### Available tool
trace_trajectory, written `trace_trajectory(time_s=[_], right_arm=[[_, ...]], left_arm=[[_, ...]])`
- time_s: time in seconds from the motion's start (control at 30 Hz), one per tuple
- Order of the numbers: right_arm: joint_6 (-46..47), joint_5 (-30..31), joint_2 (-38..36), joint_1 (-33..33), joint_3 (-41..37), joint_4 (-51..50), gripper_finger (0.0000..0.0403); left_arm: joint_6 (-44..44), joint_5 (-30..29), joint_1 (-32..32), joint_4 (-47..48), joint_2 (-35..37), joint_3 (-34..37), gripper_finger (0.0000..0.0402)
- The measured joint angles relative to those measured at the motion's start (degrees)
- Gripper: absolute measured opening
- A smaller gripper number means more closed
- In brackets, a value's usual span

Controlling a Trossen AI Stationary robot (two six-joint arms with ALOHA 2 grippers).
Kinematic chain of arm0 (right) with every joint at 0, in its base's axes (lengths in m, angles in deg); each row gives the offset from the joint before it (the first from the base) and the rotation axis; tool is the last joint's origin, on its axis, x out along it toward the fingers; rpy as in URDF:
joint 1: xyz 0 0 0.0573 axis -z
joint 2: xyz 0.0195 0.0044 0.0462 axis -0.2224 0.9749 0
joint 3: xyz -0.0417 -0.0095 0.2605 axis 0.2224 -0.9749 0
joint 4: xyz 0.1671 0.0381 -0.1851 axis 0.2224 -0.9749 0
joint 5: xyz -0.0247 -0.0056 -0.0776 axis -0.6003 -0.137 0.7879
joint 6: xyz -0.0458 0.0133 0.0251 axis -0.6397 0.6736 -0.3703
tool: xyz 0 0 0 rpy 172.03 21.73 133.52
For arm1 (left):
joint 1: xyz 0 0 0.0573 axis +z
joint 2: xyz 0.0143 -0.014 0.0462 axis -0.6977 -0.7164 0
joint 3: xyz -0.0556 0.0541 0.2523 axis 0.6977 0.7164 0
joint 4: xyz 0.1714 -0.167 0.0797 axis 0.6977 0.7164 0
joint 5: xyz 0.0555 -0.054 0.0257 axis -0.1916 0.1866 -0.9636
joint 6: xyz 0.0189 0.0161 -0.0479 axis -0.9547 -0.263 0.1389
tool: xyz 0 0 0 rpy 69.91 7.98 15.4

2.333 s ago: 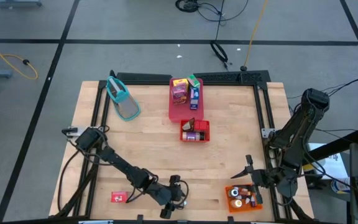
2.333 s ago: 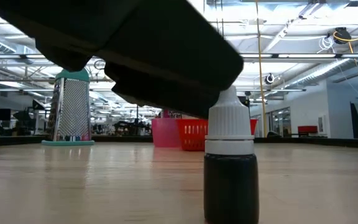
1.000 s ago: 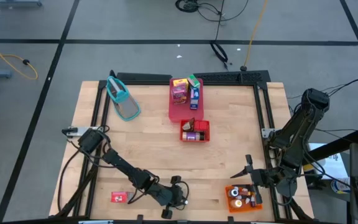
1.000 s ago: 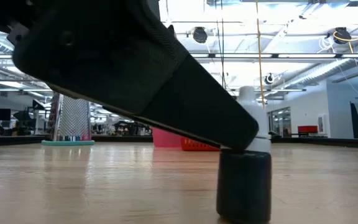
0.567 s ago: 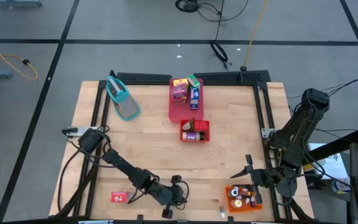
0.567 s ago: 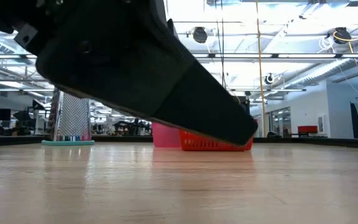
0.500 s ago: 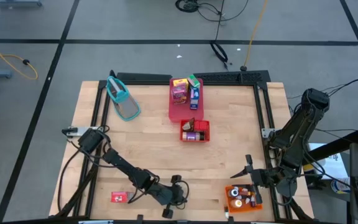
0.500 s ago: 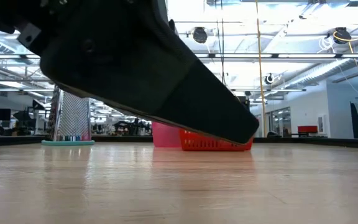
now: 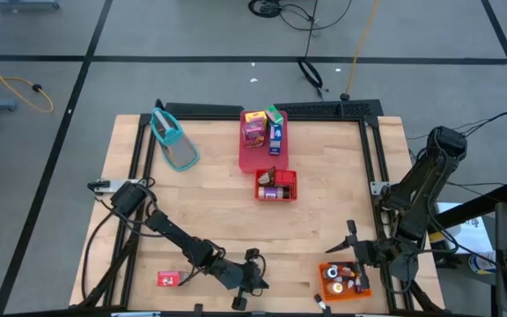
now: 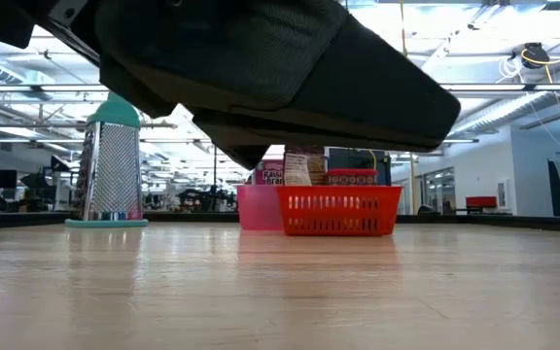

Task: Pick & Place Kitchen Items
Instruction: Put the red food coloring bottle into the orange bin

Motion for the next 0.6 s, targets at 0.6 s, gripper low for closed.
trace_trajectory(time_s=[0.6], right_arm=[[10.3,-25.6,9.9,1.2,0.0,15.7,0.0128]], left_arm=[[1.5,0.5,1.6,0.3,0.0,0.0,0.002]])
